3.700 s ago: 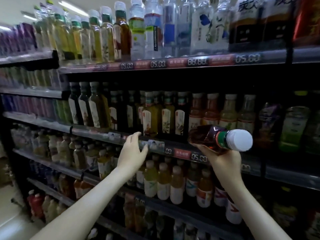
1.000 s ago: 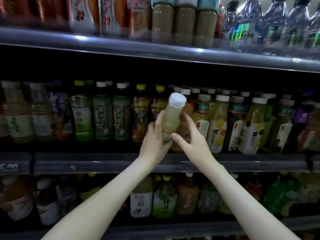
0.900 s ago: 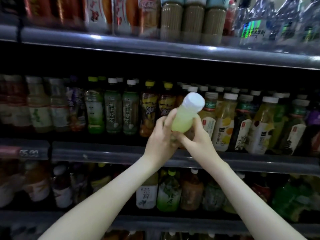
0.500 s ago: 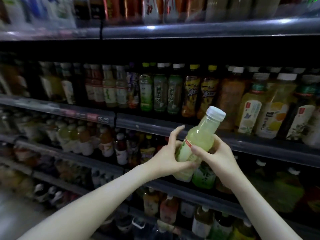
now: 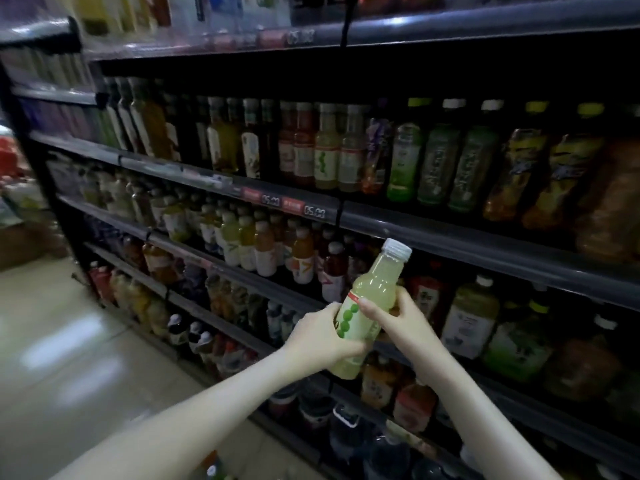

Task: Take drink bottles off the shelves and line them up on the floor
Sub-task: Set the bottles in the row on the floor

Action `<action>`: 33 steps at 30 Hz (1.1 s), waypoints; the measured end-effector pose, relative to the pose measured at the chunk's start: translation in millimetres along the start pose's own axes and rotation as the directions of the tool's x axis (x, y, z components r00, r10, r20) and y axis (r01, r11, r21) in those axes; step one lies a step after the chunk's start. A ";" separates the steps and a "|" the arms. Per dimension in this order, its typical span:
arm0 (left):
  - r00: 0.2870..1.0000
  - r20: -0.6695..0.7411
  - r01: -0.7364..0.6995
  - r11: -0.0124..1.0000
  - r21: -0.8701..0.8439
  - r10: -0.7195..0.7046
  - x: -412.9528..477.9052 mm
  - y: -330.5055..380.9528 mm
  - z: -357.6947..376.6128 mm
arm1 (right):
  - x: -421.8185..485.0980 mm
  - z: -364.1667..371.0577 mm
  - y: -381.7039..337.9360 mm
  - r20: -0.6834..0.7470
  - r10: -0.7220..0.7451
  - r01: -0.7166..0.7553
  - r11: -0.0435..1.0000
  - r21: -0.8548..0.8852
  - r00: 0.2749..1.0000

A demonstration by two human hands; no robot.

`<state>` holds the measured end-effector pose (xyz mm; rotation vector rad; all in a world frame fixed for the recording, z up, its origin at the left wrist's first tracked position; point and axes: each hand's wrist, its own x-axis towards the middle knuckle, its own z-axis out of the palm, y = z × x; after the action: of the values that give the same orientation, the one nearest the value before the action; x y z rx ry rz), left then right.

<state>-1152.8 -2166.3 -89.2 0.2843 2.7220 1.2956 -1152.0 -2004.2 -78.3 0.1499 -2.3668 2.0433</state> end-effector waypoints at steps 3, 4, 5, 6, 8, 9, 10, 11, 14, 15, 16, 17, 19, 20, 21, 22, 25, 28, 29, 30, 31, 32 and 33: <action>0.997 -0.073 0.041 0.999 0.034 -0.038 -15.0 -47.9 -41.6 | 21.1 72.7 10.7 0.036 0.070 -0.069 0.998 -0.007 0.997; 0.994 -0.097 0.054 0.997 0.051 -0.048 -19.4 -65.0 -58.4 | 28.5 99.4 13.1 0.044 0.077 -0.077 0.997 -0.001 0.996; 0.992 -0.115 0.067 0.996 0.062 -0.060 -22.9 -83.0 -76.3 | 35.3 126.5 13.4 0.047 0.088 -0.089 0.996 0.010 0.995; 0.990 -0.122 0.085 0.995 0.061 -0.077 -25.8 -101.6 -96.0 | 42.2 155.0 13.0 0.046 0.099 -0.100 0.995 0.028 0.994; 0.989 -0.094 0.119 0.992 0.031 -0.116 -26.9 -142.6 -138.3 | 56.8 209.9 12.2 0.044 0.122 -0.125 0.989 0.077 0.992; 0.989 -0.063 0.134 0.991 0.010 -0.133 -25.8 -164.0 -160.5 | 64.3 236.3 13.2 0.044 0.136 -0.140 0.984 0.108 0.990; 0.990 -0.032 0.140 0.990 -0.009 -0.140 -24.5 -186.2 -182.2 | 72.0 261.6 14.4 0.051 0.145 -0.151 0.979 0.139 0.988; 0.990 -0.003 0.143 0.989 -0.033 -0.143 -23.6 -207.8 -202.3 | 78.2 284.9 13.8 0.067 0.146 -0.155 0.975 0.161 0.987; 0.985 0.080 0.164 0.973 -0.163 -0.153 -22.9 -261.6 -254.2 | 95.0 339.4 8.7 0.127 0.140 -0.162 0.970 0.182 0.982; 0.982 0.113 0.174 0.963 -0.206 -0.153 -23.0 -274.8 -268.6 | 100.4 354.0 4.8 0.151 0.129 -0.156 0.971 0.181 0.980; 0.977 0.149 0.182 0.955 -0.236 -0.149 -22.1 -286.1 -281.1 | 106.9 367.1 1.0 0.182 0.114 -0.147 0.972 0.180 0.977; 0.973 0.180 0.188 0.950 -0.248 -0.146 -19.9 -296.3 -291.6 | 113.9 378.4 -2.7 0.215 0.098 -0.138 0.974 0.178 0.972; 0.974 0.166 0.189 0.956 -0.226 -0.153 -12.8 -311.9 -307.8 | 132.5 400.1 -7.4 0.269 0.074 -0.120 0.980 0.159 0.960; 0.979 0.130 0.182 0.959 -0.216 -0.156 -7.8 -320.0 -313.8 | 143.5 410.6 -8.5 0.288 0.074 -0.119 0.983 0.142 0.955; 0.983 0.084 0.177 0.962 -0.206 -0.163 -2.2 -328.2 -318.9 | 155.0 420.8 -8.9 0.307 0.075 -0.120 0.984 0.130 0.949; 0.984 0.037 0.178 0.966 -0.189 -0.174 3.7 -336.1 -323.8 | 166.9 431.0 -8.3 0.329 0.080 -0.129 0.983 0.130 0.941; 0.976 -0.063 0.200 0.975 -0.102 -0.207 28.1 -367.0 -341.3 | 204.0 460.0 -3.2 0.400 0.110 -0.177 0.975 0.134 0.910; 0.975 -0.068 0.211 0.977 -0.036 -0.213 62.8 -401.0 -363.4 | 245.4 487.5 8.5 0.414 0.121 -0.184 0.976 0.115 0.902; 0.975 -0.056 0.213 0.977 -0.019 -0.214 76.9 -409.1 -372.4 | 262.0 495.9 12.4 0.398 0.131 -0.188 0.976 0.109 0.908; 0.975 -0.038 0.217 0.976 -0.007 -0.217 91.2 -415.5 -381.8 | 278.8 503.4 15.9 0.372 0.144 -0.194 0.976 0.100 0.917; 0.975 -0.018 0.222 0.975 0.003 -0.222 104.6 -420.3 -391.4 | 295.5 510.6 19.0 0.344 0.155 -0.199 0.976 0.094 0.926; 0.975 -0.001 0.223 0.975 0.013 -0.223 118.7 -425.0 -401.3 | 312.3 518.2 21.3 0.319 0.168 -0.208 0.973 0.097 0.933; 0.975 0.010 0.220 0.975 0.028 -0.221 132.5 -430.5 -411.1 | 329.0 525.3 23.1 0.302 0.180 -0.221 0.969 0.107 0.936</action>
<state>-1408.6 -2714.2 -168.3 -0.0088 2.6701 1.1931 -1452.9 -2541.0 -155.3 0.2337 -2.4920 2.4373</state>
